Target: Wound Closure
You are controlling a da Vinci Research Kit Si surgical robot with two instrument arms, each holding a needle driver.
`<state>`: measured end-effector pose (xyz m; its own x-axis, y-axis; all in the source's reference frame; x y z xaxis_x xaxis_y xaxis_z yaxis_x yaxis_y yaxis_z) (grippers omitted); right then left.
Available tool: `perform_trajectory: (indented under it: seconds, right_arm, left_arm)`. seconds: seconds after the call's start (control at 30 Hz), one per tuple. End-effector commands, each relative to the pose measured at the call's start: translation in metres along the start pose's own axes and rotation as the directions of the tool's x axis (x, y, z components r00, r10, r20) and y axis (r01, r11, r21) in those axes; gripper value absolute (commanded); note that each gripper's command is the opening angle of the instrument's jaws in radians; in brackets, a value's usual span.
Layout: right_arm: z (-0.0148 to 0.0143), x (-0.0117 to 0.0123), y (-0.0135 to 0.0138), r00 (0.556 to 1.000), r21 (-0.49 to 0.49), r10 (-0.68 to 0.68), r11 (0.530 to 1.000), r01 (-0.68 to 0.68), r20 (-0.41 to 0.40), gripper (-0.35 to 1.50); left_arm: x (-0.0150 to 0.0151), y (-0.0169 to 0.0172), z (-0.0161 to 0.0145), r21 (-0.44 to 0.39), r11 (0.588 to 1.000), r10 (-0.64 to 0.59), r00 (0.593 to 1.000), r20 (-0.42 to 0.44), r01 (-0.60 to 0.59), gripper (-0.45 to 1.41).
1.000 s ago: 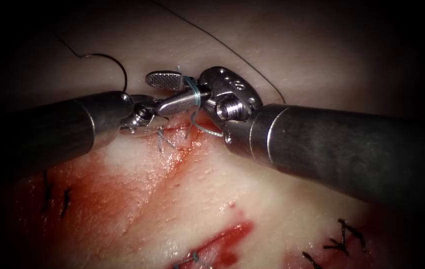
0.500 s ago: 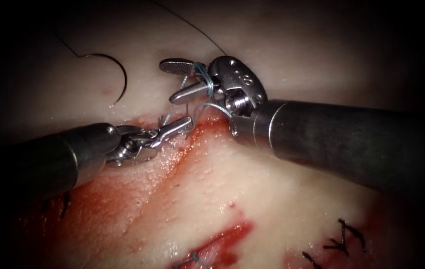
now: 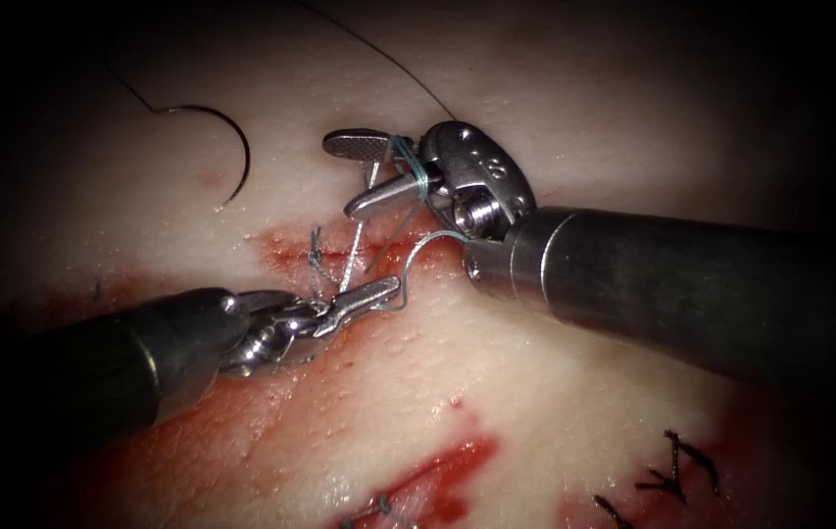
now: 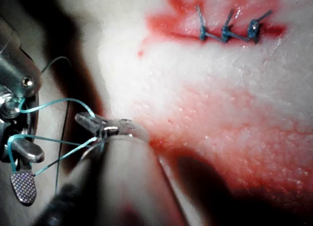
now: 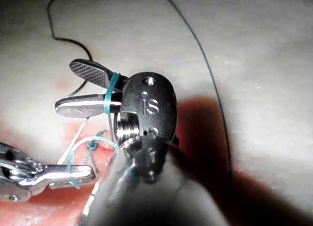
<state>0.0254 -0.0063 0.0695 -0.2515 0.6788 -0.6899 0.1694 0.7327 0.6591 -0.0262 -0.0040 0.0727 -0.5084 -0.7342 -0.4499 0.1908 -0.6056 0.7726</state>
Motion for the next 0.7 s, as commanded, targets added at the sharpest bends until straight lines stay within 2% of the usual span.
perform_trajectory:
  seconds: [0.03,0.27,0.4,0.6,0.7]
  right_arm:
    - [0.0006,-0.0004,0.0012,1.000,-0.014,-0.018,1.000,0.018,0.015,1.48]
    - [-0.0002,-0.0020,0.0022,0.993,-0.142,-0.060,0.987,0.074,0.098,1.48]
    - [-0.0010,-0.0040,0.0034,0.990,-0.232,-0.023,0.971,0.055,0.139,1.45]
    - [-0.0019,-0.0057,0.0046,0.993,-0.368,0.037,0.930,0.007,0.114,1.48]
    - [-0.0019,-0.0060,0.0046,0.989,-0.438,0.068,0.899,-0.002,0.134,1.48]
  left_arm:
    - [-0.0001,-0.0002,0.0010,-0.006,1.000,-0.008,1.000,0.000,0.008,-0.45]
    - [0.0004,0.0002,0.0017,-0.062,0.991,-0.119,0.993,-0.004,0.119,-0.45]
    - [-0.0011,0.0009,0.0025,-0.066,0.983,-0.171,0.985,-0.010,0.170,-0.45]
    - [-0.0036,0.0024,0.0035,-0.062,0.974,-0.219,0.976,0.007,0.219,-0.45]
    - [-0.0050,0.0030,0.0039,-0.059,0.962,-0.265,0.964,0.024,0.266,-0.45]
